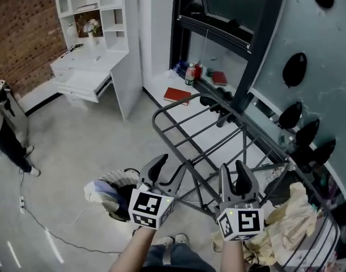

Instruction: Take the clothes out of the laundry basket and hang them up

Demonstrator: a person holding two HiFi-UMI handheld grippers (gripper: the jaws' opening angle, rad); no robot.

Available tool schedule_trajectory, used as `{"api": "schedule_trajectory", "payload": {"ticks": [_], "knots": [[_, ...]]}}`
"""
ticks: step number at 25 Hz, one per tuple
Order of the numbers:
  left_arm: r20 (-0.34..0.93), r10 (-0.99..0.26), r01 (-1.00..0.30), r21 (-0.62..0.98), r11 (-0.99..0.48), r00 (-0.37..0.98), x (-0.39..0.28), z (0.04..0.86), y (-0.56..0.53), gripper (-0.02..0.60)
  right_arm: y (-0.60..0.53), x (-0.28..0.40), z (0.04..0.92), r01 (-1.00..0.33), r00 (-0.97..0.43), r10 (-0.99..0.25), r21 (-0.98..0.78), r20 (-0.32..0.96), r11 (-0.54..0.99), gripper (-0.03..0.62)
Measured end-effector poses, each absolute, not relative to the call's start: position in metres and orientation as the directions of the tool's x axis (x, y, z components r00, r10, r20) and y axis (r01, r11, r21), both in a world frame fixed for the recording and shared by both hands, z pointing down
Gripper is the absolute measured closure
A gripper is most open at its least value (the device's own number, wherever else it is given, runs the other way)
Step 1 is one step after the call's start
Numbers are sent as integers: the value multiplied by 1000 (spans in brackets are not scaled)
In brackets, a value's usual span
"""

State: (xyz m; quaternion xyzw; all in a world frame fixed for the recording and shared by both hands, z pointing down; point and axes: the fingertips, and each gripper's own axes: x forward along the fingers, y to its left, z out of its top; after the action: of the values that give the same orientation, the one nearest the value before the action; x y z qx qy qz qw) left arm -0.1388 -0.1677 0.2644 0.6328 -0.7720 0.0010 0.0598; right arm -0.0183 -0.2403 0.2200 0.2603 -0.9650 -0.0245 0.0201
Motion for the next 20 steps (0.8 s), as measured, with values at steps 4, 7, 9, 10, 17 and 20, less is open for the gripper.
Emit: {"api": "schedule_trajectory", "payload": {"ticks": [4,7,9,10,17,20], "knots": [[103,-942,-942,68,328,-320,-164,266,-132,362,-224,-54,224,-380,-924,-381,49,23,924,456],[108,-903,-903,62,425,-417,-176,267,-104,361,-212,-71,227,-296,-955,-296,38,20,955,456],[114,-872,-873,59,484,-476,-180,268,-85,360,-203,-80,230,-240,-970,-241,31,18,970,456],[118,-855,-856,58,514,-506,-181,270,-75,360,-197,-85,231,-211,-977,-212,27,20,977,456],[123,-715,-715,55,697,-688,-179,276,-4,361,-159,-103,237,-34,-999,-34,-10,24,999,456],[129,-654,-654,51,755,-745,-178,281,25,361,-139,-111,250,50,-998,51,-16,35,999,456]]}}
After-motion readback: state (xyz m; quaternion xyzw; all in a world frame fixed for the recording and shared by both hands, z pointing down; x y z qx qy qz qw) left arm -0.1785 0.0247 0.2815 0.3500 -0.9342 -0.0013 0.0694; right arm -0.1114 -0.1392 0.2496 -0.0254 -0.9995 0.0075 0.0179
